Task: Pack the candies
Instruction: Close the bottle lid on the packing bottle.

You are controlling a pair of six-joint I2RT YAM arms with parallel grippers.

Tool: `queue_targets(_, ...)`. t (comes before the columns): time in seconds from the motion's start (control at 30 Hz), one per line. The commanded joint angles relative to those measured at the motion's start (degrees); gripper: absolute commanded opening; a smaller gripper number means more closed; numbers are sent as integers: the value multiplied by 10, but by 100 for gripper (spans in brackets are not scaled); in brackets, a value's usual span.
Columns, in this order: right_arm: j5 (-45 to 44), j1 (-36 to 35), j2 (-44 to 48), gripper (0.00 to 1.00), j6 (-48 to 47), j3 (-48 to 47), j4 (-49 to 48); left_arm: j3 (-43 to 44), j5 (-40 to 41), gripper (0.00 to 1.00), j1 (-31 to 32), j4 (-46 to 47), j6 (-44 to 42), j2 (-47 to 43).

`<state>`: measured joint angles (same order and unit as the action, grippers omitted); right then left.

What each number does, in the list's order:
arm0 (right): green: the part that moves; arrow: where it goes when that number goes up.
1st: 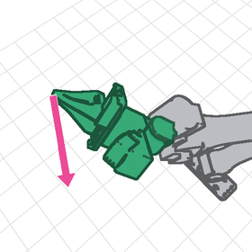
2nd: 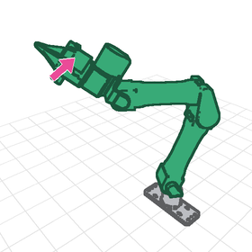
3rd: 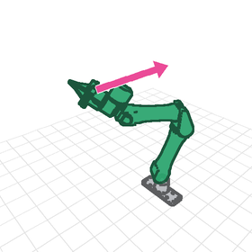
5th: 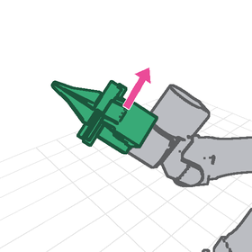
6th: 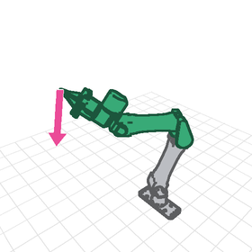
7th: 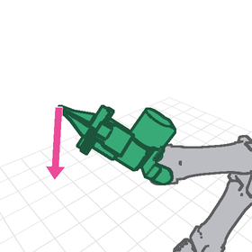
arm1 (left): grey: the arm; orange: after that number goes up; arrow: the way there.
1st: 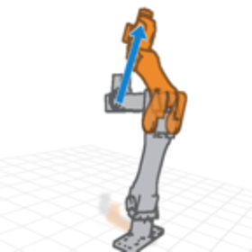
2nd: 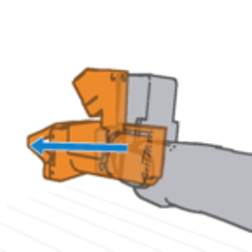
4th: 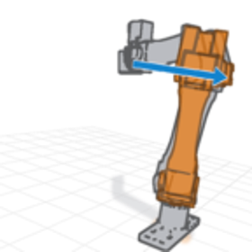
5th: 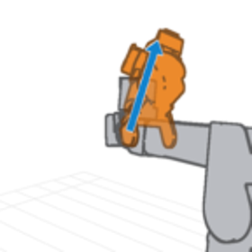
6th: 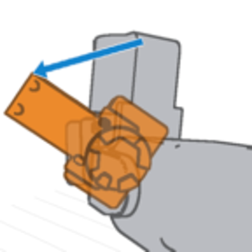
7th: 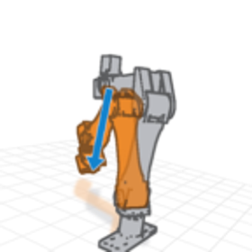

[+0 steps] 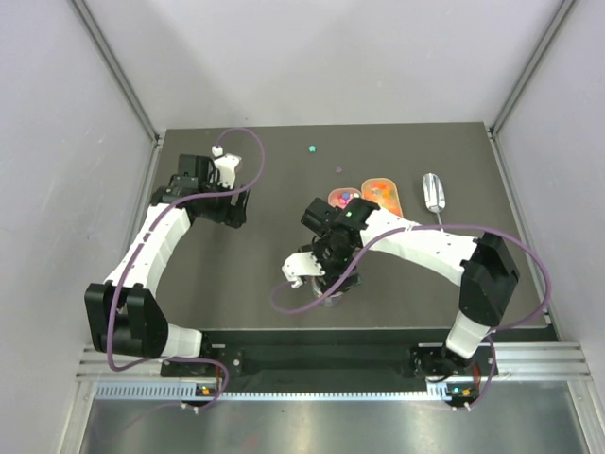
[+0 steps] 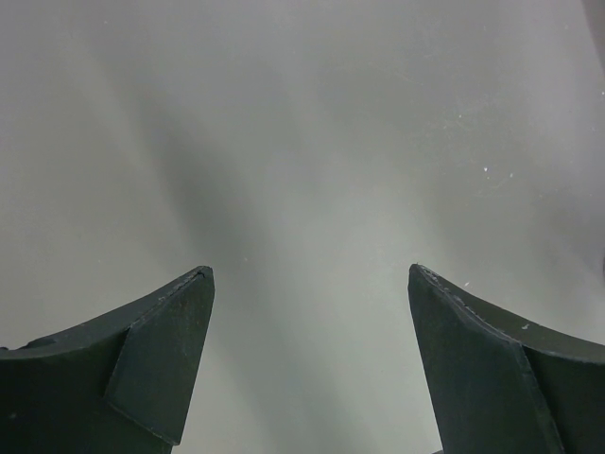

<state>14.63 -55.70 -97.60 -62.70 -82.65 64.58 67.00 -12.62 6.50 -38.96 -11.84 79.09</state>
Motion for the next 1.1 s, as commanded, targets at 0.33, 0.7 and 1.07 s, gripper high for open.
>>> queue_targets(0.33, 6, -3, -22, 78, 14, -39, -12, -17, -18, 88, -4, 27, 10, -31)
queue_targets(0.7, -22, -3, 25, 100, 34, -37, -12, -23, -21, 88, -6, 29, 10, -35)
queue_targets(1.07, -7, 1, 67, 100, 3, 8, 33, -9, -16, 88, -11, 20, -1, -33)
